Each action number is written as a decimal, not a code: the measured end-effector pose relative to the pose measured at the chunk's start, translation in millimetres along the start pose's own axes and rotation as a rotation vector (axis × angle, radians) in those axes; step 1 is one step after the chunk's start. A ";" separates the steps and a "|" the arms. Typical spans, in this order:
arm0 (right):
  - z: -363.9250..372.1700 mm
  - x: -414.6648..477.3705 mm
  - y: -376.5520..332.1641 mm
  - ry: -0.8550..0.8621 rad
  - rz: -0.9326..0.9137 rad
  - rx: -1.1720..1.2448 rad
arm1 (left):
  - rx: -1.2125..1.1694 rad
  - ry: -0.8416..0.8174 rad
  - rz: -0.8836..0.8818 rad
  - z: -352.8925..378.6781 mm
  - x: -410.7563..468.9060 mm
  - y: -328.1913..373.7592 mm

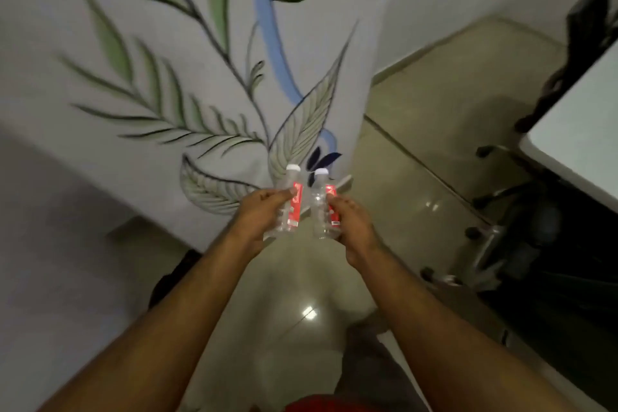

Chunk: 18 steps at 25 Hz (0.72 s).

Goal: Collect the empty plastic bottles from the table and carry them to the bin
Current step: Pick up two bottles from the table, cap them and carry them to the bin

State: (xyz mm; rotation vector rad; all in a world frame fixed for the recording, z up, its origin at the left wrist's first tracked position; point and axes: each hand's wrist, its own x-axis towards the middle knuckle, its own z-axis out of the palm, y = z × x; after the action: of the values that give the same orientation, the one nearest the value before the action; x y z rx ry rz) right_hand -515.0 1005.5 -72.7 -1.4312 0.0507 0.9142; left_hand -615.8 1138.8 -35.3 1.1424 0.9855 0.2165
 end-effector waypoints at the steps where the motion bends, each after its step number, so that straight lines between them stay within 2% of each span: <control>1: 29.3 -11.5 20.7 -0.038 -0.001 -0.046 | -0.028 0.049 -0.005 -41.0 -11.9 -15.4; 7: 197.5 -77.3 113.2 -0.282 0.127 -0.289 | -0.297 0.263 -0.065 -240.2 -96.0 -76.3; 13: 300.8 -62.2 175.1 -0.441 0.128 -0.633 | -0.383 0.479 -0.155 -335.5 -101.3 -118.4; 18: 359.2 12.3 257.7 -0.511 0.177 -0.874 | -0.414 0.668 -0.282 -393.7 -36.3 -170.8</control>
State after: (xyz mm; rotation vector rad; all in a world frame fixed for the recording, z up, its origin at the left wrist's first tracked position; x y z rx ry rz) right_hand -824.5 1285.6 -218.6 -1.9452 -0.6890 1.5309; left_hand -985.9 1301.2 -184.3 0.5367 1.5870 0.5672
